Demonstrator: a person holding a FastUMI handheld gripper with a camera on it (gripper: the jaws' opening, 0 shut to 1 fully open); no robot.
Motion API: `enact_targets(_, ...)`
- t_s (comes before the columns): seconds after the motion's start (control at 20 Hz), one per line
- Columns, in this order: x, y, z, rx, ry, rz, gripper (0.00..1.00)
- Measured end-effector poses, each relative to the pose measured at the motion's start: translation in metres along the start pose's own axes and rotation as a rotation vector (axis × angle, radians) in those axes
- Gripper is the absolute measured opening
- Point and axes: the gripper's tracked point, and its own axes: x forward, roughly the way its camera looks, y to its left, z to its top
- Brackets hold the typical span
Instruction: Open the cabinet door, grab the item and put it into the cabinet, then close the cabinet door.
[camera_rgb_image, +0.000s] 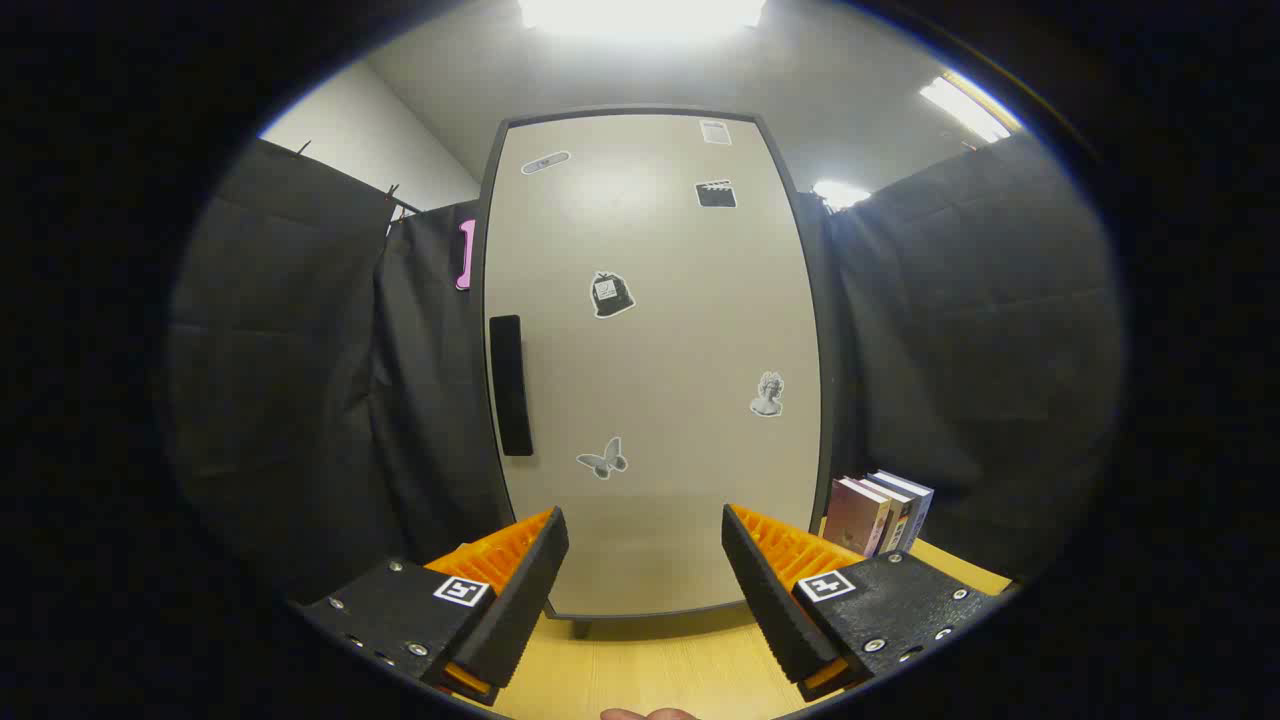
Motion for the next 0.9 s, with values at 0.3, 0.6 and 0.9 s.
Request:
enact_targets(0.3,0.0007,0.0037,-0.0024,-0.018,0.011,0.010,0.96)
enact_targets(0.6,-0.0006,0.0051,0.0010,-0.016,0.004,0.008,0.96)
enact_targets(0.9,0.0016,0.0053,0.0007,-0.011,0.008,0.020,0.96)
